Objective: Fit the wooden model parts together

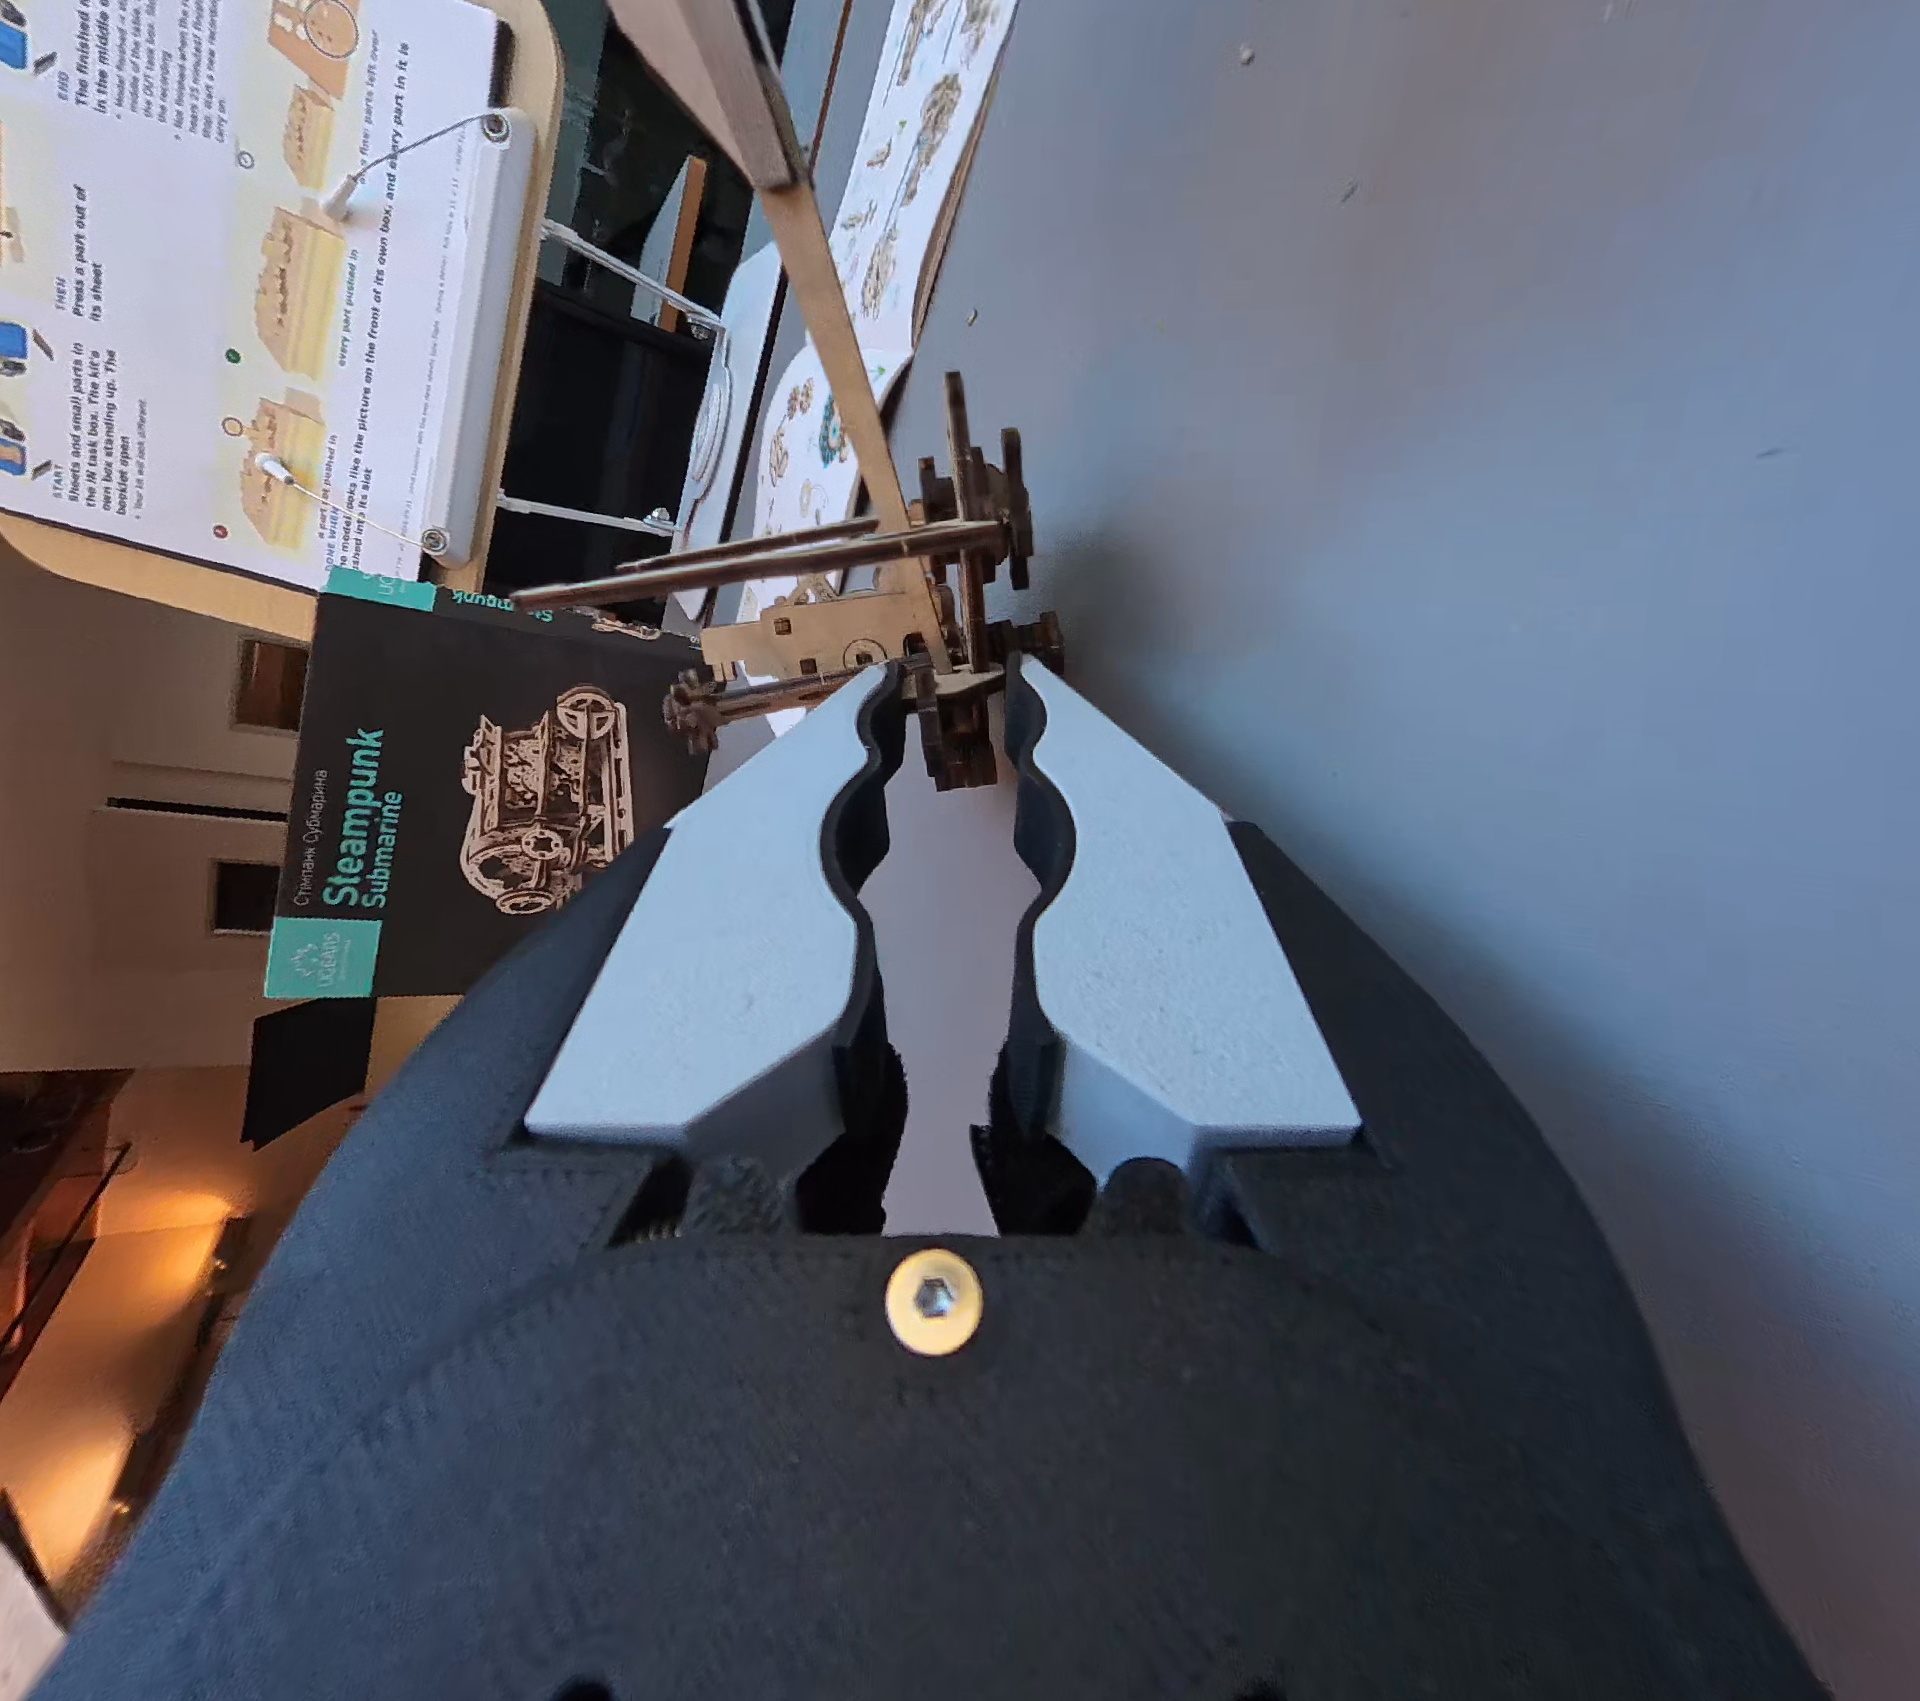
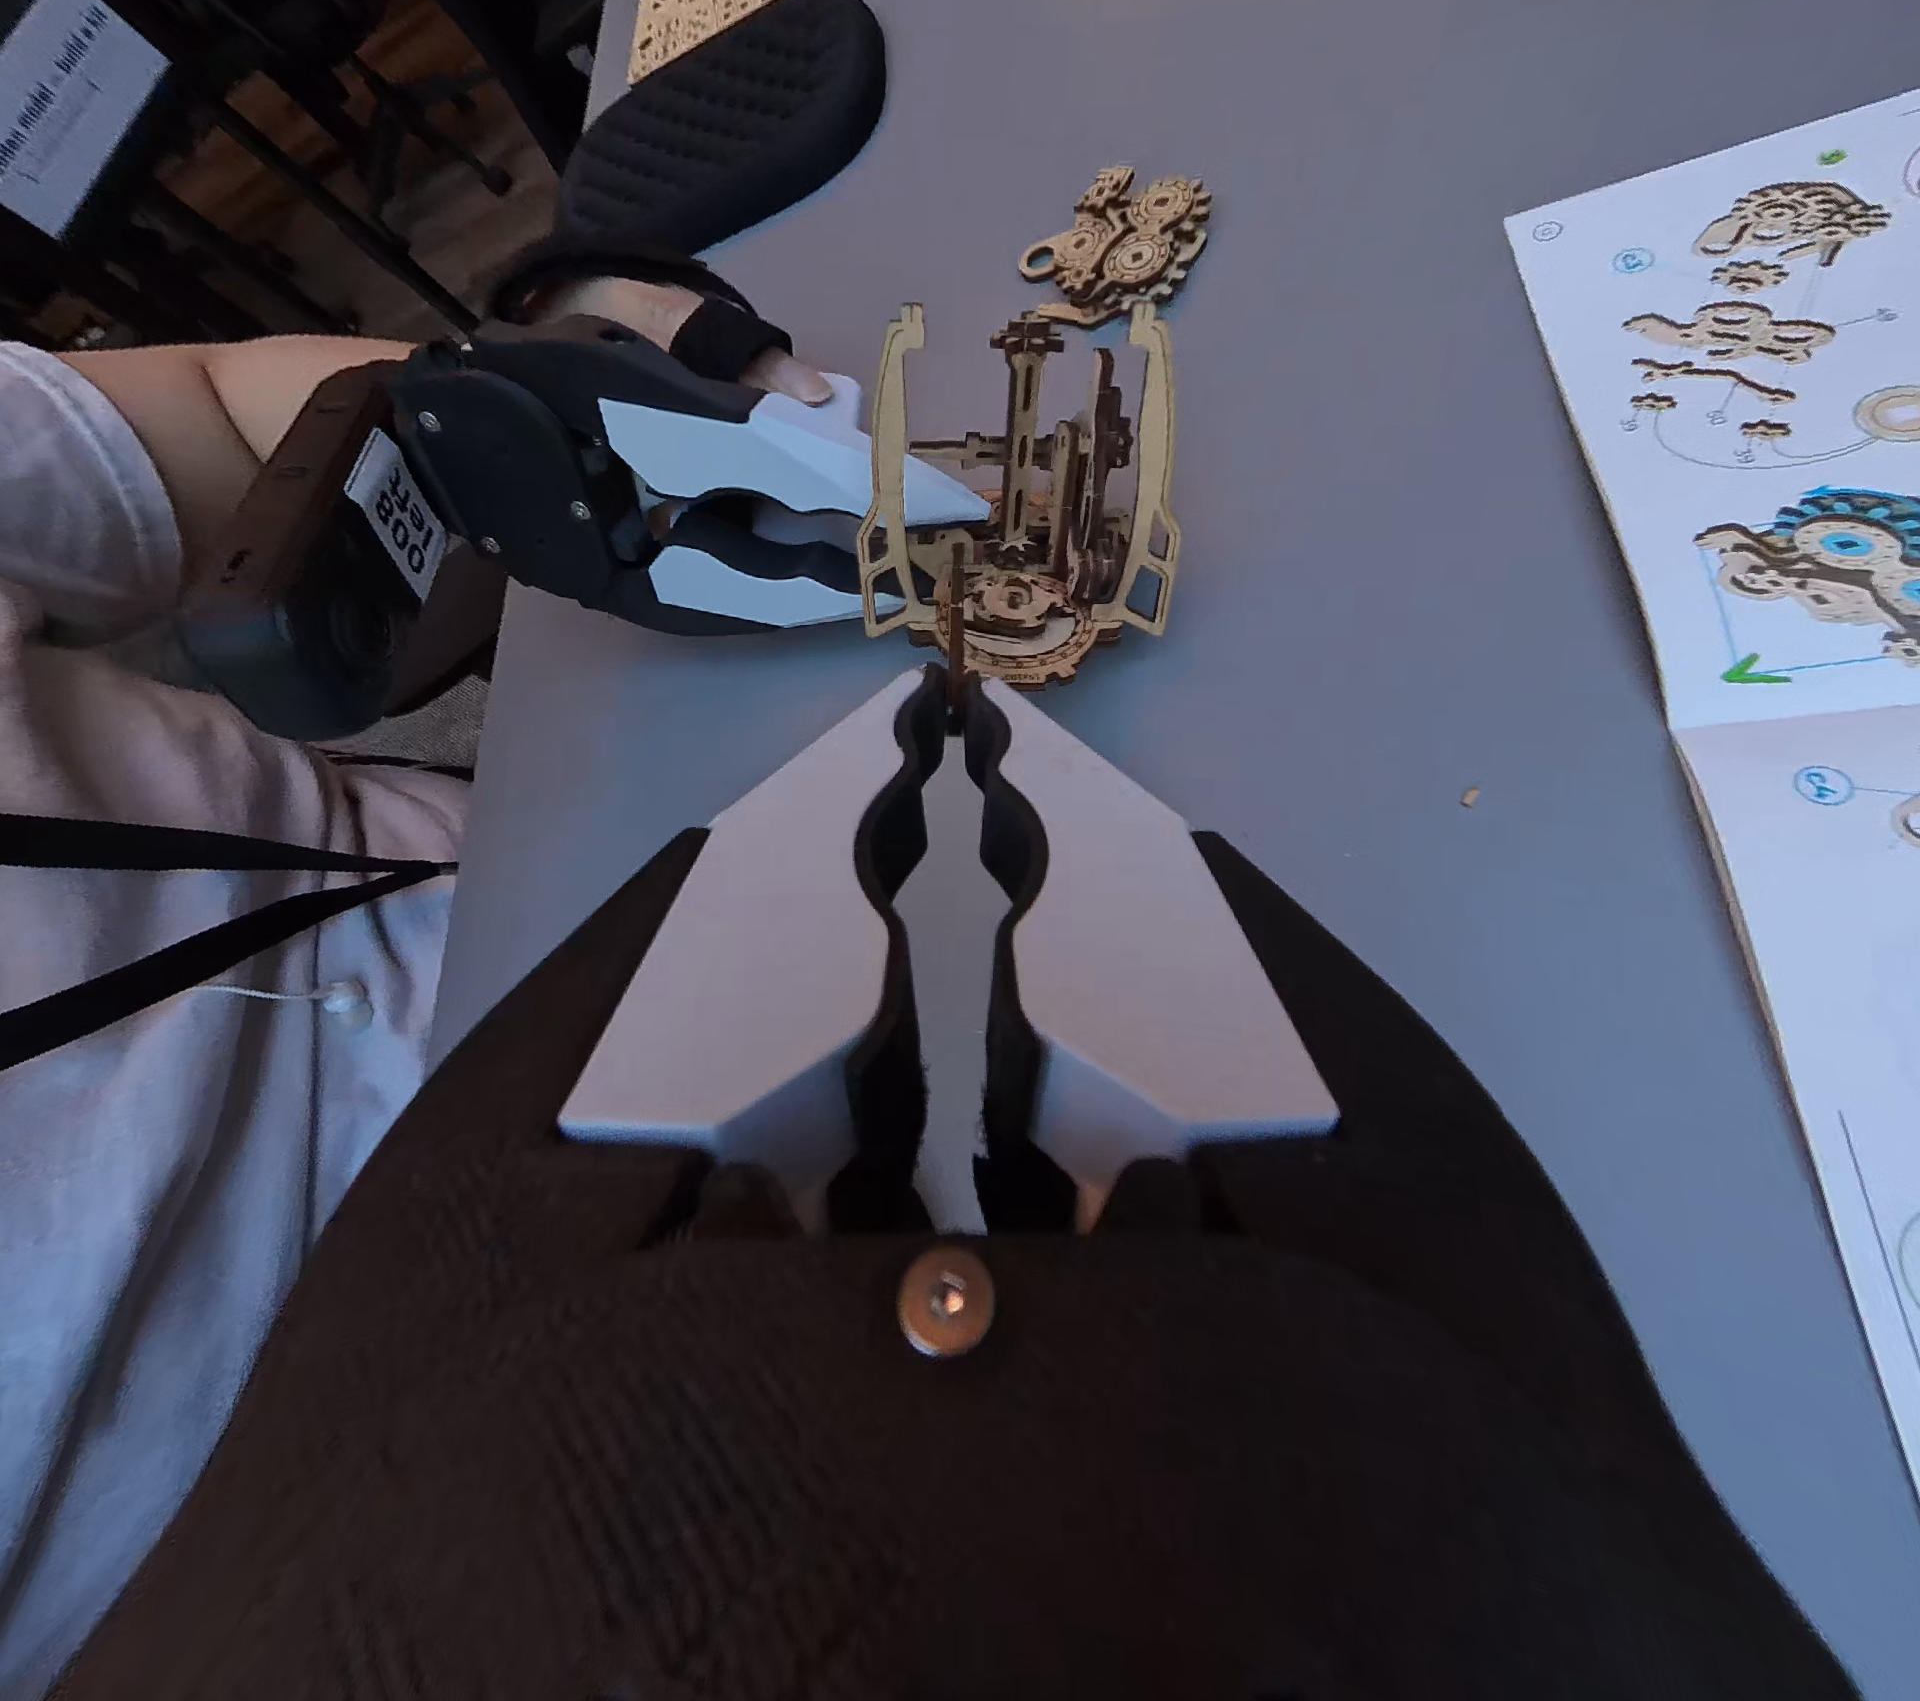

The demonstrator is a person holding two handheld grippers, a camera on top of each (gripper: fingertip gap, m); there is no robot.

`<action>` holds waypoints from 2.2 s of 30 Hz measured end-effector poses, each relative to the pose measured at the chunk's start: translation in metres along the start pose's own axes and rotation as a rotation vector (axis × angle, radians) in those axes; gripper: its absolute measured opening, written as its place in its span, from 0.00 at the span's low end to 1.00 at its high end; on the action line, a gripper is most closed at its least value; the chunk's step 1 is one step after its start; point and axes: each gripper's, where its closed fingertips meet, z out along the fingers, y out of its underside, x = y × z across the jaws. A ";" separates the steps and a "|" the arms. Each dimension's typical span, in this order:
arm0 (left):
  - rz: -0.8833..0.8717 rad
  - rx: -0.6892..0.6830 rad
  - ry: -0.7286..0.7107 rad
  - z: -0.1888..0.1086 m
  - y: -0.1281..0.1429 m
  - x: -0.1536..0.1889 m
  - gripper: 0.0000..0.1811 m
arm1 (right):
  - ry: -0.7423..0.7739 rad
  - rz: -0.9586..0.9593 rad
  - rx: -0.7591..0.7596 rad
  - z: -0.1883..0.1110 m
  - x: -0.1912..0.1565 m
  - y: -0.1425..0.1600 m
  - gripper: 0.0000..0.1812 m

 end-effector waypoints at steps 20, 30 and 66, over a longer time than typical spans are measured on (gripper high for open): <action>-0.086 0.067 0.018 -0.004 -0.008 -0.004 0.10 | -0.047 -0.010 -0.075 0.014 -0.005 0.011 0.01; -0.055 0.099 0.017 -0.007 -0.014 -0.002 0.10 | -0.062 -0.003 -0.061 0.013 -0.006 0.005 0.01; -0.115 0.115 0.017 -0.008 -0.010 -0.004 0.10 | -0.089 0.021 -0.045 -0.008 -0.005 0.000 0.01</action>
